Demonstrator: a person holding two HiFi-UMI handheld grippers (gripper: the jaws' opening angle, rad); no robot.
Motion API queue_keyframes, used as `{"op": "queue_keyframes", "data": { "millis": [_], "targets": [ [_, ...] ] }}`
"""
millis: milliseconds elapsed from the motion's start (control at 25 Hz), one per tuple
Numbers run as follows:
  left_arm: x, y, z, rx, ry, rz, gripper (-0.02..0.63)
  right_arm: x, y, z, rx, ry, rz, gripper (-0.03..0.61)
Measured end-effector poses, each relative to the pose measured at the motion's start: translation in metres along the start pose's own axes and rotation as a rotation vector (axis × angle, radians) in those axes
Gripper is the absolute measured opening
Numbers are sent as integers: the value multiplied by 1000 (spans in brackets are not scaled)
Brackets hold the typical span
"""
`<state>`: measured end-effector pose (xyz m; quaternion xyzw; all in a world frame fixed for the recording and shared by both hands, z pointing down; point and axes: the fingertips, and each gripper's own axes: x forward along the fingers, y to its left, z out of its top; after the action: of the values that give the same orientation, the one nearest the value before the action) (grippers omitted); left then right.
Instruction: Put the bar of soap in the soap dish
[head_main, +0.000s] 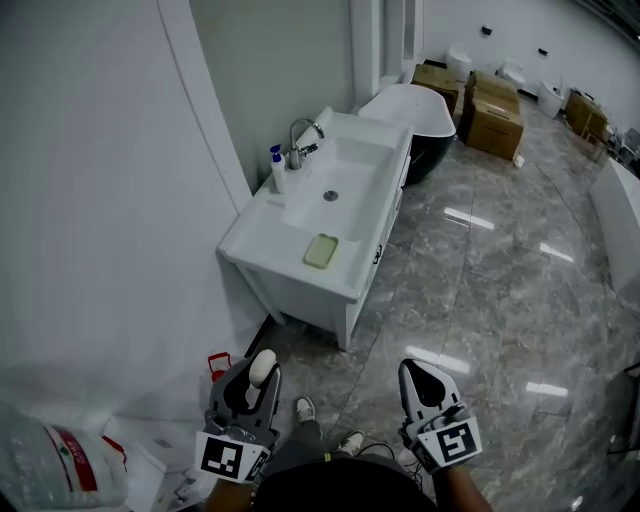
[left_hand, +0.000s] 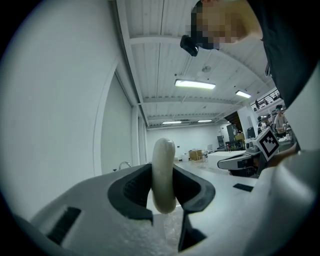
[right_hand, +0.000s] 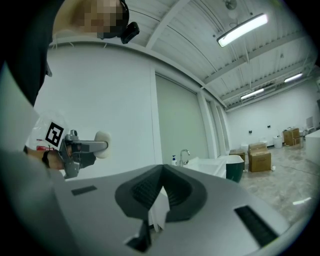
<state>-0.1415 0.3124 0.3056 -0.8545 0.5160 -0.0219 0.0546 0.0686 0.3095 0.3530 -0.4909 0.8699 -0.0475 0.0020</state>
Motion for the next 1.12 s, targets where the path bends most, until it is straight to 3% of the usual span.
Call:
{"op": "queue_keyframes", "data": {
  "millis": [440,1120],
  "targets": [
    [51,34,-14,-12,-33,-29,115,32,-23,-6,-18,31,-58,11],
    [135,155,-41,-80,-38,-91,115,178,-21,14,-75,63,-105,11]
  ]
}}
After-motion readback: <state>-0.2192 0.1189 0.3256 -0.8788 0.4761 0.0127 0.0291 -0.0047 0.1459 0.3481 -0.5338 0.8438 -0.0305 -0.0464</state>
